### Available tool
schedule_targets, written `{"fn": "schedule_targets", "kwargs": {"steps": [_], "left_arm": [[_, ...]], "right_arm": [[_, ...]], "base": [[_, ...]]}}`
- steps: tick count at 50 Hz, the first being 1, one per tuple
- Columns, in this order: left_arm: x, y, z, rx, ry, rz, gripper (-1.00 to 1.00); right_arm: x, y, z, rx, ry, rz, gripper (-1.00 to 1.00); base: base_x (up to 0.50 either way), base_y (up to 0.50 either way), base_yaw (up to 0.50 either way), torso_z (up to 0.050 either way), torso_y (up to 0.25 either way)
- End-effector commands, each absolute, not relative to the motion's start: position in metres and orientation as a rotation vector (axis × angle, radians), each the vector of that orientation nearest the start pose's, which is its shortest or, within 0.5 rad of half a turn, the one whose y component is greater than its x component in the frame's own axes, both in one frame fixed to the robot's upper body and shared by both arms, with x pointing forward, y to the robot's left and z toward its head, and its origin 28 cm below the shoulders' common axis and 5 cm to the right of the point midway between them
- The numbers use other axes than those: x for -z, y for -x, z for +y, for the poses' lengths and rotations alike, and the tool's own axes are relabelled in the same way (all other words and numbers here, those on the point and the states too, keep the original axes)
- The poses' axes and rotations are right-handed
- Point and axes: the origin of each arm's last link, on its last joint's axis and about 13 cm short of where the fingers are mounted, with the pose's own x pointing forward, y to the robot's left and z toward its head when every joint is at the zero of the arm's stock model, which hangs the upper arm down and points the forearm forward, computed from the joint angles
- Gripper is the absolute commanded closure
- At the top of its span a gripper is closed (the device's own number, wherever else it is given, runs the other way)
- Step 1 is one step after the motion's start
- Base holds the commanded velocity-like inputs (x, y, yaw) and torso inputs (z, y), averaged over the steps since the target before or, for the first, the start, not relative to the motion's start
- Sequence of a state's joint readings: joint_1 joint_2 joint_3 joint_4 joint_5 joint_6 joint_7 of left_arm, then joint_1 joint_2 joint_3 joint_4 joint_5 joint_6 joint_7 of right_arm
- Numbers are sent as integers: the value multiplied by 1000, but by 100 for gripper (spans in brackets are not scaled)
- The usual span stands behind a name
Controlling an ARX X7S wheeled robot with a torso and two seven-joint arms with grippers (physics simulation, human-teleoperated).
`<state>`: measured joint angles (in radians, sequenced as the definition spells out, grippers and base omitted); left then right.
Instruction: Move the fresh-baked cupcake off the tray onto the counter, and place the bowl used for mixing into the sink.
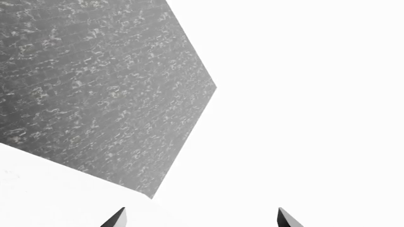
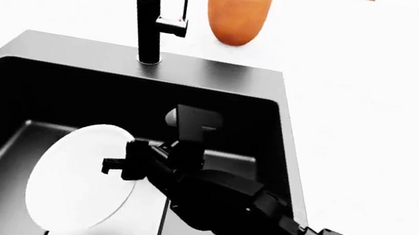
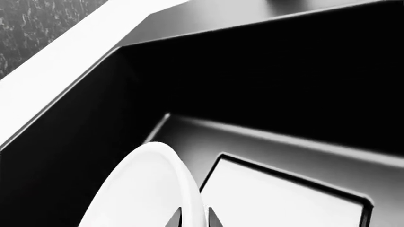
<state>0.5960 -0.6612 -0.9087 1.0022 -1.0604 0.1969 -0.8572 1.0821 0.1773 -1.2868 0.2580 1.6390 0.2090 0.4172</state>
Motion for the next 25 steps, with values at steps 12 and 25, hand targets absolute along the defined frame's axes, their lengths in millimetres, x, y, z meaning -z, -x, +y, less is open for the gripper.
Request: {"fn": "schedule_targets", "kwargs": {"steps": [12, 25], "left_arm": [[-243, -78, 321, -624, 319, -779, -100], [-243, -77, 321, -626, 320, -781, -100]], "right_arm": [[-141, -295, 53, -687, -353, 536, -100], [-172, -295, 43, -654, -287, 479, -100]], "base": [[0, 0, 0, -3, 0], [0, 0, 0, -1, 0]]}}
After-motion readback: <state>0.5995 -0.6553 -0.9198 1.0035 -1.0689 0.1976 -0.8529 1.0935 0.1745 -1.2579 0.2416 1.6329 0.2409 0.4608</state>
